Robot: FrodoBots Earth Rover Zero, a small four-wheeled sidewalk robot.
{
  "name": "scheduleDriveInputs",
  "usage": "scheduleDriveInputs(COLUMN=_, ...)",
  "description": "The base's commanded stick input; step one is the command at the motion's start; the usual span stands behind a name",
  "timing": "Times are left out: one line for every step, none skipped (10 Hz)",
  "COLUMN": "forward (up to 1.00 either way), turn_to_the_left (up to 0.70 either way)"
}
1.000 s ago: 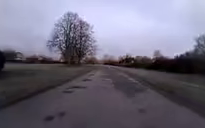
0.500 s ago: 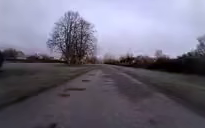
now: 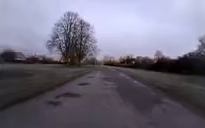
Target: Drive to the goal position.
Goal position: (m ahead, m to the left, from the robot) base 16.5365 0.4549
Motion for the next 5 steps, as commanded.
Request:
scheduleDriveInputs(forward=0.85, turn_to_the_left=0.0)
scheduleDriveInputs(forward=0.85, turn_to_the_left=0.0)
scheduleDriveInputs(forward=0.85, turn_to_the_left=0.0)
scheduleDriveInputs(forward=0.85, turn_to_the_left=0.0)
scheduleDriveInputs(forward=0.85, turn_to_the_left=-0.3)
